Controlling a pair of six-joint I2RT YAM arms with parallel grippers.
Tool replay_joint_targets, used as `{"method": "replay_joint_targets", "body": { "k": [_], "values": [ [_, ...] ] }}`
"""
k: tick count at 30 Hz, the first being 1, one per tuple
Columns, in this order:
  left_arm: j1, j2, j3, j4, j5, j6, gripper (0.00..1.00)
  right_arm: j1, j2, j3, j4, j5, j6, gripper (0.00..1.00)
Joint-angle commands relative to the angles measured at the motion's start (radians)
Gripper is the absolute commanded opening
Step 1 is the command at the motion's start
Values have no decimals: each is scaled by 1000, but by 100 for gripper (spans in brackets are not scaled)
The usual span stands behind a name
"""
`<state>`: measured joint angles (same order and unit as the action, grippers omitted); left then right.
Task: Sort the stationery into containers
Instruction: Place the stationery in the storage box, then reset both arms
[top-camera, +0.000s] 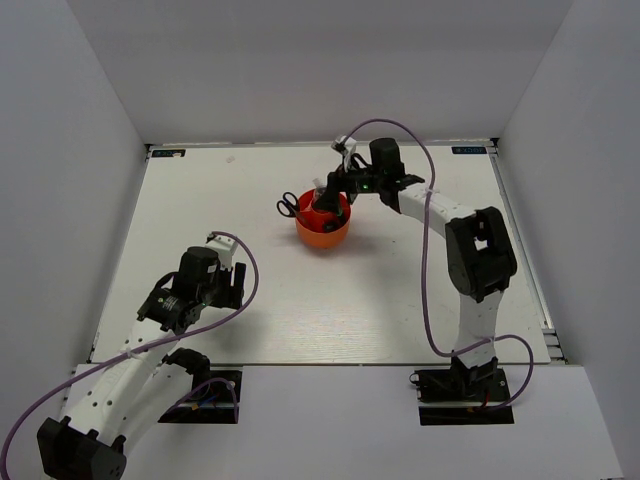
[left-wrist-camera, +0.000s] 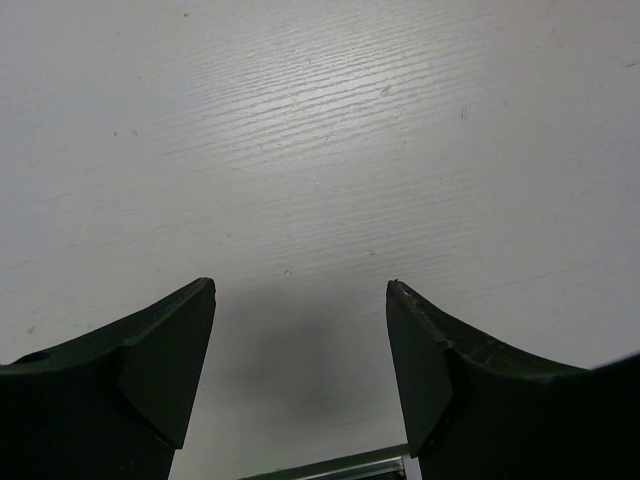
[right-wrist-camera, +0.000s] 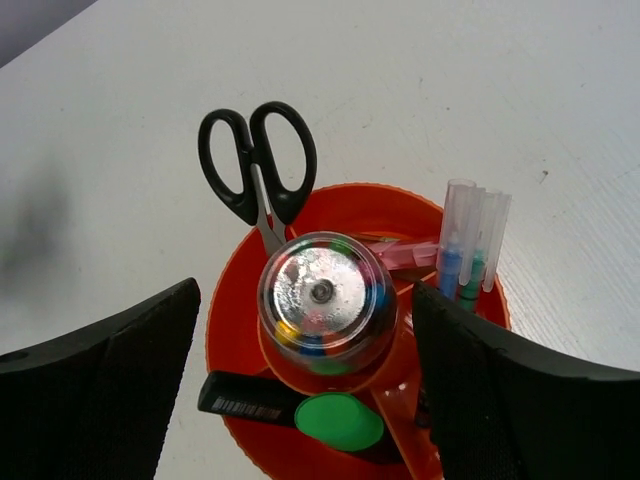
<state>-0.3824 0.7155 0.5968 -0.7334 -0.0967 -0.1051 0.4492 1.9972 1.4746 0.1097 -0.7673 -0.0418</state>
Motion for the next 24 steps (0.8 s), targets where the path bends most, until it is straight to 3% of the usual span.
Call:
{"method": "replay_joint_targets", "body": {
  "k": [1,7,10,11,13,14,15,17,18,19,20,21,23,24],
  "values": [
    [5,-19,-5,5,-14,2,79,0,-95,-8,-7,11,-33,88],
    [4,-21,-6,8,-11,-1,79,-4,-216,0,-141,77,-131,88],
    [2,-22,-9,11,9,1,78,-21,-282,-13,-228,190,-63,85],
    [4,-19,-8,14,14,1,73,-39,-293,-28,-246,216,-23,76],
    [4,-24,-9,22,34,2,57,-64,-327,-22,-376,232,98,68],
    [4,-28,-11,40,40,2,36,-90,-328,-19,-419,189,95,79],
    [4,-28,-15,23,48,4,26,-101,-351,-36,-503,166,102,90],
    [4,-28,-12,29,64,4,16,-142,-408,-119,-515,106,102,90],
    [4,-31,-17,32,69,-1,18,-155,-463,-198,-486,164,86,90],
    [5,-28,-18,31,74,2,26,-165,-532,-239,-467,216,86,90],
    [5,-21,-19,37,84,1,66,-162,-567,-282,-434,268,98,90],
    [5,-22,-17,35,83,-1,84,-159,-631,-384,-426,407,103,90],
    [4,-7,-17,35,81,-1,100,-161,-710,-440,-445,602,132,90],
    [4,-11,-12,32,80,-1,100,-164,-776,-462,-474,699,125,90]
  ]
}}
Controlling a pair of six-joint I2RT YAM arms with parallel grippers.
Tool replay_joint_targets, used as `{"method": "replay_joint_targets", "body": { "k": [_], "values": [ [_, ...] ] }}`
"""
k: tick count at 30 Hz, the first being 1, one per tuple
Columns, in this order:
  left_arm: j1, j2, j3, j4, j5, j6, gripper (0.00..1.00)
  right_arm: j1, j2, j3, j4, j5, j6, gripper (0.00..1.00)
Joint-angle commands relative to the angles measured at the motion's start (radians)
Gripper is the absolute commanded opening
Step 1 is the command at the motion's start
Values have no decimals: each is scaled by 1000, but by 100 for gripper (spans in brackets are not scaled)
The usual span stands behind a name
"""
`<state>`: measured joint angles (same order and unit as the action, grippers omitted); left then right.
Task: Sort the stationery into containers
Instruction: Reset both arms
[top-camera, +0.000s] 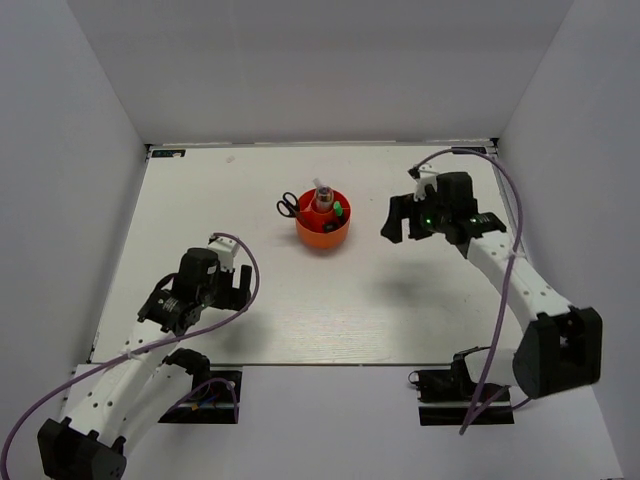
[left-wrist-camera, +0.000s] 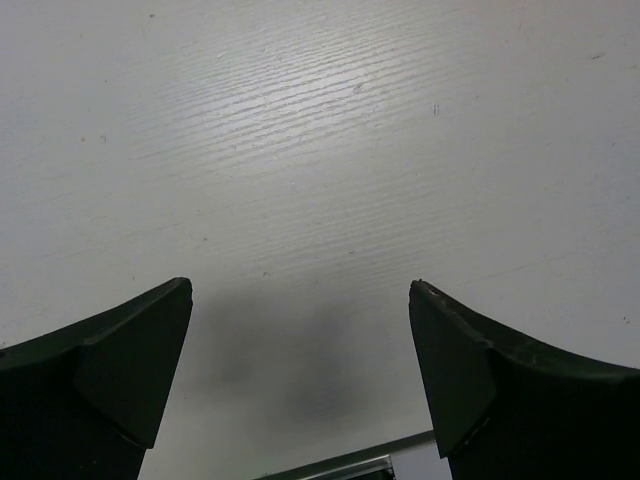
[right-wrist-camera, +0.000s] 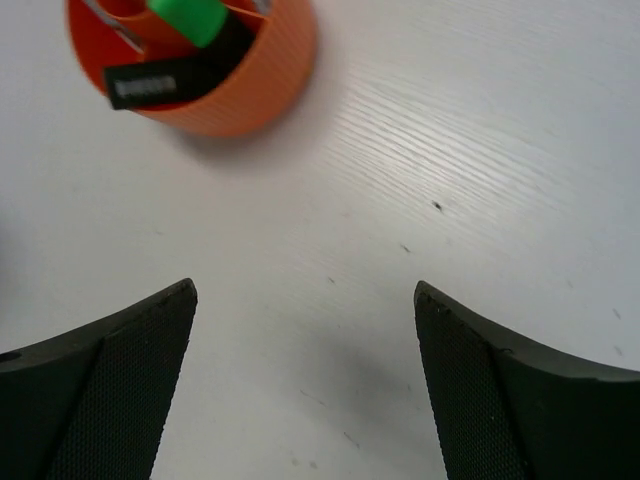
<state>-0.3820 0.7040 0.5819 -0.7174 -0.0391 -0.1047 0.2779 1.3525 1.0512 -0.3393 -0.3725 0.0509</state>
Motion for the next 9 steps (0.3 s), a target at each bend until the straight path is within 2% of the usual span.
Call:
{"method": "replay_joint_targets", "body": {
  "k": [1,2,6,9],
  "values": [
    [3,0,3,16,21,-1,100,9,-150,-48,-35,305,32,90],
    [3,5,3,15,19,-1,100,6,-174,-89,-30,411,24,90],
    [3,11,-1,16,13,-3,100,9,-327,-299,49,494,-36,90],
    [2,15,-4,16,11,-1,100,7,-388,-355,77,543,-8,90]
  ]
}}
